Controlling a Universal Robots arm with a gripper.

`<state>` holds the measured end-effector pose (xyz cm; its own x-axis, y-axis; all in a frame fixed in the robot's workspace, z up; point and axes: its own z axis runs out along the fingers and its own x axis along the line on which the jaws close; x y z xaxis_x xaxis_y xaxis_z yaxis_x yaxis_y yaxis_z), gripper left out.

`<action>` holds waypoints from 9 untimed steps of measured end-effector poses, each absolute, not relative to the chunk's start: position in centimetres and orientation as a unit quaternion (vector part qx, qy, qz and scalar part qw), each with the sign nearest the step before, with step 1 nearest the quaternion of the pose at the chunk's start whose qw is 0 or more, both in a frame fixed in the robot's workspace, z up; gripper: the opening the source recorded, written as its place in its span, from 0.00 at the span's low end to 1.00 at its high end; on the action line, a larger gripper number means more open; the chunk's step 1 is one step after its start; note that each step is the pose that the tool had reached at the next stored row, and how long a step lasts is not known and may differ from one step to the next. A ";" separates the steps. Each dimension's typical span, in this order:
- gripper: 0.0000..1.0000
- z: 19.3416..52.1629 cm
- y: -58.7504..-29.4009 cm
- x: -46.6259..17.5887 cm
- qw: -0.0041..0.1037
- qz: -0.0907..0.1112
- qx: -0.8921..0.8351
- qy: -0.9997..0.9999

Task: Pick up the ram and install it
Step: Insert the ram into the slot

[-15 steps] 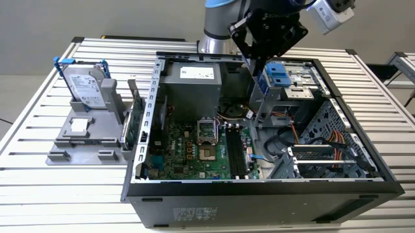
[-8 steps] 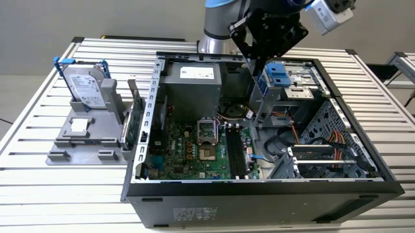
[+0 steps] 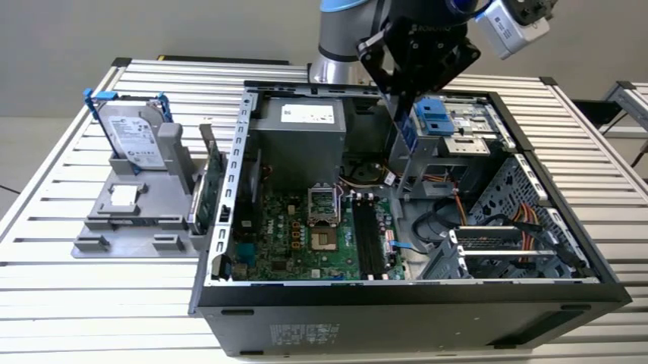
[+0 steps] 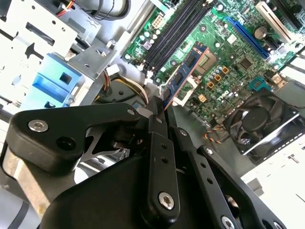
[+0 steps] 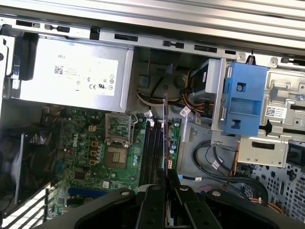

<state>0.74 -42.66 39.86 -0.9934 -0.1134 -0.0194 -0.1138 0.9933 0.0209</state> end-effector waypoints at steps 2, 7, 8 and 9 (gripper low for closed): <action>0.00 39.8 -42.7 0.8 0.009 0.011 -0.057 0.998; 0.00 39.5 -42.7 0.8 0.008 0.011 -0.056 0.998; 0.00 39.5 -42.7 0.8 0.008 0.011 -0.056 0.998; 0.00 39.5 -42.7 0.8 0.008 0.011 -0.056 0.998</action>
